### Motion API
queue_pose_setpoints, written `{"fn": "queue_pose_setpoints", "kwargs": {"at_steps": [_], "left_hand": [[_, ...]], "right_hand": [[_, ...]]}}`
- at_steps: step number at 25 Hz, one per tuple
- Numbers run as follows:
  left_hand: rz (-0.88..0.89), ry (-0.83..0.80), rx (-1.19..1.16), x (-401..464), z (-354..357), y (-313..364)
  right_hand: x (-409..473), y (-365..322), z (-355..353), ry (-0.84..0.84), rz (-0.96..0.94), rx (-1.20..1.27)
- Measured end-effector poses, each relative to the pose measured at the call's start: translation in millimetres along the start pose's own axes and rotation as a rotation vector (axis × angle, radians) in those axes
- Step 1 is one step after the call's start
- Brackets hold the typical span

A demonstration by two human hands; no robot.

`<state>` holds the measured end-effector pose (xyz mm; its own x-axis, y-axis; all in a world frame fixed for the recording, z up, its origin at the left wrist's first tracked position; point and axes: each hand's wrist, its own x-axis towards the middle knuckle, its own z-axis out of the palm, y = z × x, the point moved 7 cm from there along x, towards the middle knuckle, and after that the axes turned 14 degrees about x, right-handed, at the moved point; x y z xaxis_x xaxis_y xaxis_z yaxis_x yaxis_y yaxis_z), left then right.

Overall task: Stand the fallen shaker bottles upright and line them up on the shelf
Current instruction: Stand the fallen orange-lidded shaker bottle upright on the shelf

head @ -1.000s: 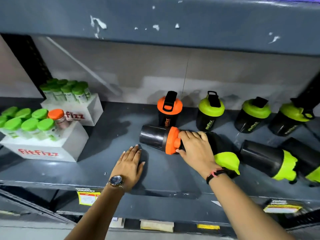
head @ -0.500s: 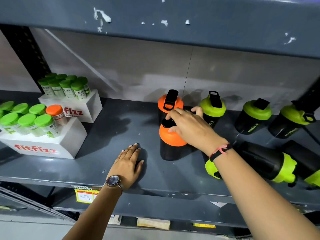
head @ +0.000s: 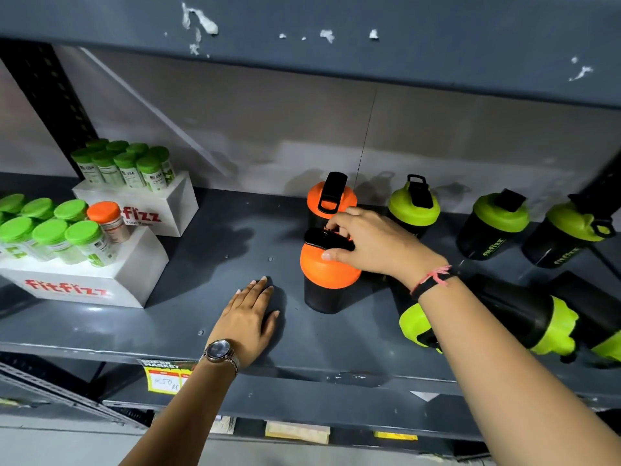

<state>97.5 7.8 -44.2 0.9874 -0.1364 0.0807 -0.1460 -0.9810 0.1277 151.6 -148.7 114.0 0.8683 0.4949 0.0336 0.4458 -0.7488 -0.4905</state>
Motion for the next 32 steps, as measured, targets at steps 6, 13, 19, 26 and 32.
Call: {"fn": "queue_pose_setpoints", "kwargs": {"at_steps": [6,13,19,26,32], "left_hand": [[0.001,-0.012,0.002,0.0,2.4,-1.0],[-0.016,-0.011,0.028,-2.6,2.6,1.8],[-0.111,0.076,0.024,-28.9,-16.7,19.3],[0.248,0.126,0.051,-24.1,-27.5,131.6],[0.176,0.049,-0.048,17.8,4.8,163.1]], "right_hand": [[-3.2,-21.1,12.8,0.230,0.030,-0.082],[4.1,-24.8,17.0,0.389,0.183,-0.103],[-55.3,-14.6,-21.7,0.593,0.055,-0.079],[-159.4,81.1,-1.8,0.442,-0.028,-0.315],[-174.3,118.6,29.8,0.501,0.010,-0.331]]}}
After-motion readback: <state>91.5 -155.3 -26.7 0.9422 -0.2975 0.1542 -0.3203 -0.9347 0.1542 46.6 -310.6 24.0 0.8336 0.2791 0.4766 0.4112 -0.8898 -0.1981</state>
